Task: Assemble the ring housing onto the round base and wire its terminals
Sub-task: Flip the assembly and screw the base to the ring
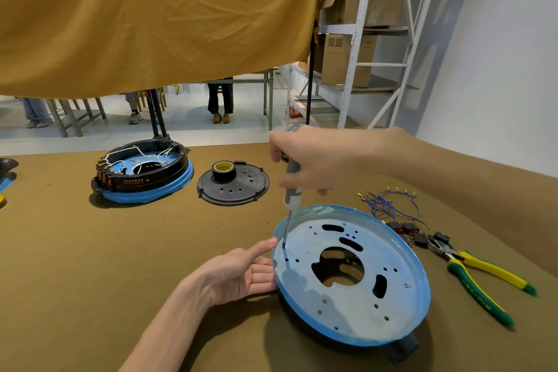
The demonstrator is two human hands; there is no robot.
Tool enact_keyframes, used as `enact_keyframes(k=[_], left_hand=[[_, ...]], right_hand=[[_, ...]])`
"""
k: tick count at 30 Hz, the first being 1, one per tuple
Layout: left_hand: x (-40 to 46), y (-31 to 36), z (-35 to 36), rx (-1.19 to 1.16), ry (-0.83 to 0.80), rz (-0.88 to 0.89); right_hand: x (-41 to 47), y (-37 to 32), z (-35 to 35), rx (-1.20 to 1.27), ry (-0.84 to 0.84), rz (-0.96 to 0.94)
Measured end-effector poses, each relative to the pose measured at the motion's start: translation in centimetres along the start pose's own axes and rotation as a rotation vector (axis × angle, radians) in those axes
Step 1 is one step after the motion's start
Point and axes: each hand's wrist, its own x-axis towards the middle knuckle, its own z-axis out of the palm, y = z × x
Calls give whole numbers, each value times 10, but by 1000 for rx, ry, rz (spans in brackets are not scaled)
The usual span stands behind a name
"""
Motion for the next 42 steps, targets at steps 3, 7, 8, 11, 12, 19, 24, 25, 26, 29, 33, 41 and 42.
enact_keyframes(k=[3, 7, 8, 11, 12, 19, 24, 25, 26, 29, 33, 41, 42], left_hand=[[0, 0, 1, 11, -1, -3], [-2, 1, -1, 13, -26, 5], [-3, 1, -1, 13, -34, 5], [-4, 2, 0, 10, -49, 5], [-4, 2, 0, 5, -48, 6], [-3, 0, 4, 18, 75, 7], [-3, 0, 12, 27, 118, 18], [-4, 0, 13, 17, 118, 16], [-4, 0, 13, 6, 120, 18], [-3, -1, 18, -41, 146, 56], [1, -2, 20, -73, 208, 122], [3, -4, 19, -9, 238, 141], [3, -4, 19, -2, 235, 144]], right_hand=[[3, 1, 1, 1, 7, -10], [3, 0, -3, 50, -40, 9], [5, -2, -1, 21, -7, 6], [8, -2, -2, 32, -35, 12], [7, -1, -6, 47, -81, 20], [6, 4, -3, 25, -4, 8], [4, 5, -1, 26, -10, 11], [3, 5, -3, 64, -39, 14], [2, 6, -4, 92, -48, 12], [2, 8, -3, 84, 26, -32], [-2, 15, -4, 57, 93, -33], [-3, 14, 4, -22, 111, 14], [-4, 15, 1, 19, 51, 23]])
